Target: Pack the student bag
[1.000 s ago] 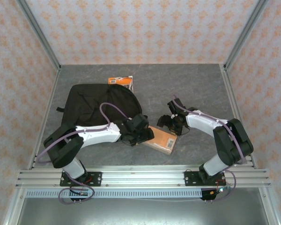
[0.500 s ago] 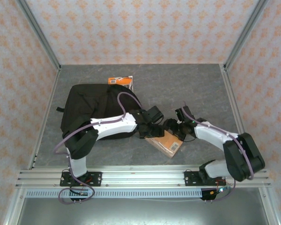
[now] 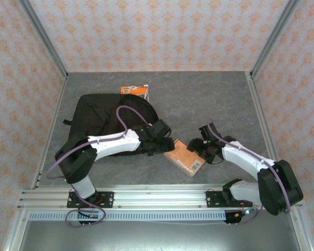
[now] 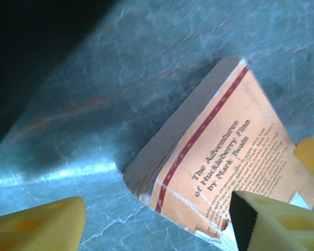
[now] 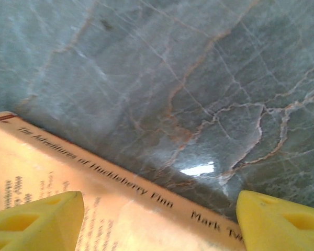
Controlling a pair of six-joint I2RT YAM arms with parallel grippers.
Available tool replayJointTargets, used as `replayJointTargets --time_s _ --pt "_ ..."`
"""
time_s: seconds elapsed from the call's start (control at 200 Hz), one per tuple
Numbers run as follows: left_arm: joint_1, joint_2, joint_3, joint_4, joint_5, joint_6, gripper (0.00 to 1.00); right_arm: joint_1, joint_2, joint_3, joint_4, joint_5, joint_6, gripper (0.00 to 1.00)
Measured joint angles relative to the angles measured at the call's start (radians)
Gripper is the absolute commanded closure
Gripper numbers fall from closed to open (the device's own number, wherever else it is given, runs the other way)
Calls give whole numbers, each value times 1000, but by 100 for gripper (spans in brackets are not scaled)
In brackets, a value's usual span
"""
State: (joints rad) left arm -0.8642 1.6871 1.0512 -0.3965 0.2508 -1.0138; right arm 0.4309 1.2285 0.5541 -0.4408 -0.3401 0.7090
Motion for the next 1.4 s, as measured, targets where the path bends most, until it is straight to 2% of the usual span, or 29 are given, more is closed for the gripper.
replayJointTargets --time_s 0.13,0.345,0.596,0.731,1.026,1.121,1.281,1.396 --pt "-27 18 -45 78 4 -93 26 -1 9 -5 4 0 -2 30" --pt "-57 109 2 155 3 -161 32 -9 -4 -27 19 -3 17 37" --pt "-56 178 82 119 -7 -159 56 -20 -18 -56 45 -6 47 43" --pt "-57 199 142 72 -24 -130 61 -23 -25 -65 55 -8 58 45" --pt "-51 253 249 -2 -36 -73 91 -26 -26 -70 59 -9 61 46" --pt "-51 253 257 -16 -39 -51 100 -26 -35 -66 51 -5 55 41" --pt "-51 222 258 -5 -27 -9 100 -18 -108 -60 9 -6 29 20" --pt "-42 139 243 -1 -10 24 100 -19 -222 -47 -31 -3 21 14"
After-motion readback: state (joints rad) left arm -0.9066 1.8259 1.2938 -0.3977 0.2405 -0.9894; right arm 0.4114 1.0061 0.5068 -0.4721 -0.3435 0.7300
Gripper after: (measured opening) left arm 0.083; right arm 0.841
